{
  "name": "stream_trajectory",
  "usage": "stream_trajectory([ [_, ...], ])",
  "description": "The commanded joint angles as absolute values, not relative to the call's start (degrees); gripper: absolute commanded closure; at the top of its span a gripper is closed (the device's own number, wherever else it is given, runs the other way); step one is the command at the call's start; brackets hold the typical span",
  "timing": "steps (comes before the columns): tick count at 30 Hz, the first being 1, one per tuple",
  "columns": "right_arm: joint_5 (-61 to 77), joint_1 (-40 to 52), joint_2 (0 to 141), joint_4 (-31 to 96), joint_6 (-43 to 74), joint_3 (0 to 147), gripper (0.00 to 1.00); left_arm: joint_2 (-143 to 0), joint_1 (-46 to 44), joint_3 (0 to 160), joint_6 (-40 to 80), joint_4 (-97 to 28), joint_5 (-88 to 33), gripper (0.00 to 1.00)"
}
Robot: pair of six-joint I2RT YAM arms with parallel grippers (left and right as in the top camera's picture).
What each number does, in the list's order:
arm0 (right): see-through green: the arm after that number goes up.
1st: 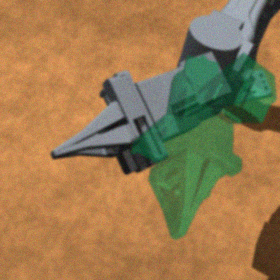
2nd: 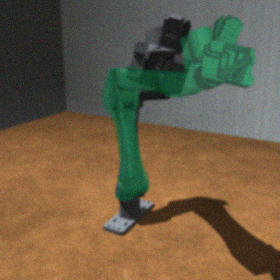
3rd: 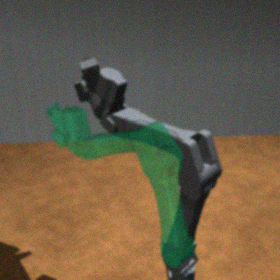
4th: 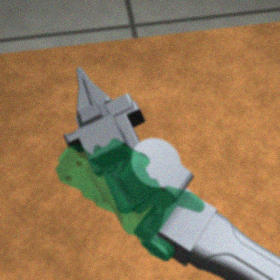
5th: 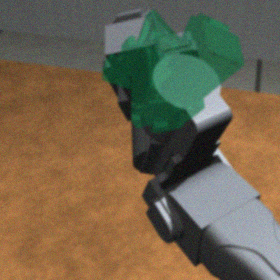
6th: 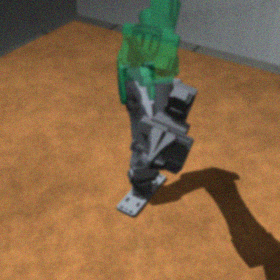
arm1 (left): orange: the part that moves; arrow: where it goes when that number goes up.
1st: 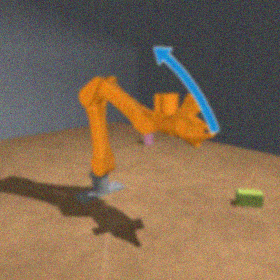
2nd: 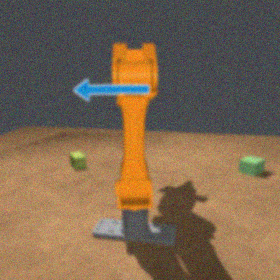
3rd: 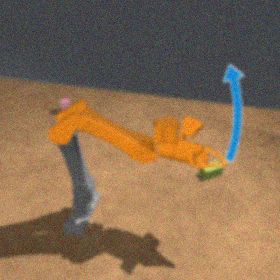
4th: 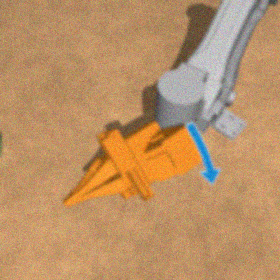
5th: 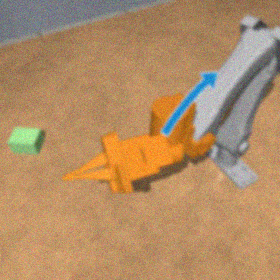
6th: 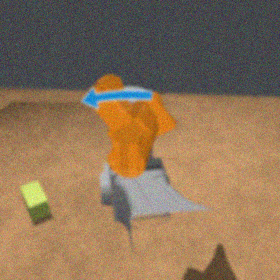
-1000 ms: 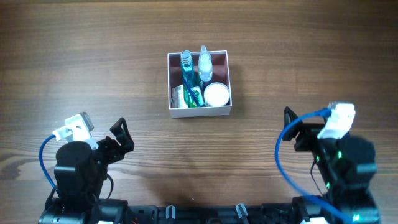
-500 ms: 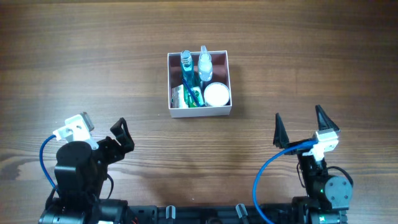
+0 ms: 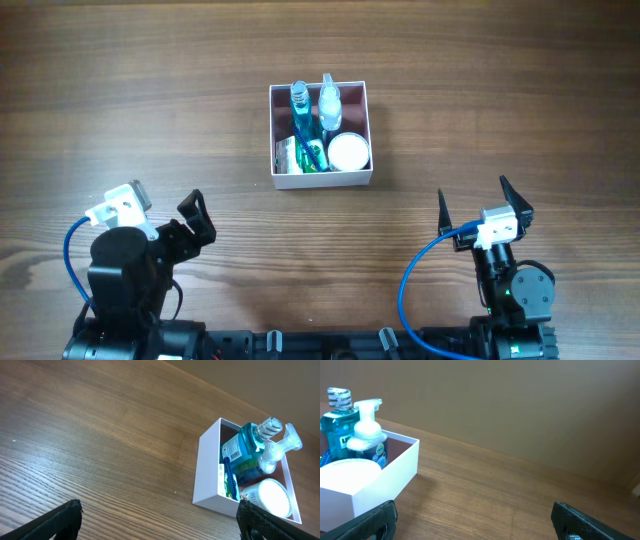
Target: Pack container
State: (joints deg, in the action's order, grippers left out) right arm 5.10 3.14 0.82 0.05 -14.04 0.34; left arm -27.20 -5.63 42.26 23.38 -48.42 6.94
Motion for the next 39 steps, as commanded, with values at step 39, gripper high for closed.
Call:
stream_trajectory([
  [39,3.9,3.4,1.0,-0.1,-15.0,0.3,0.0,-0.5,-1.2,20.3,22.2,-40.4,6.7,0.0],
])
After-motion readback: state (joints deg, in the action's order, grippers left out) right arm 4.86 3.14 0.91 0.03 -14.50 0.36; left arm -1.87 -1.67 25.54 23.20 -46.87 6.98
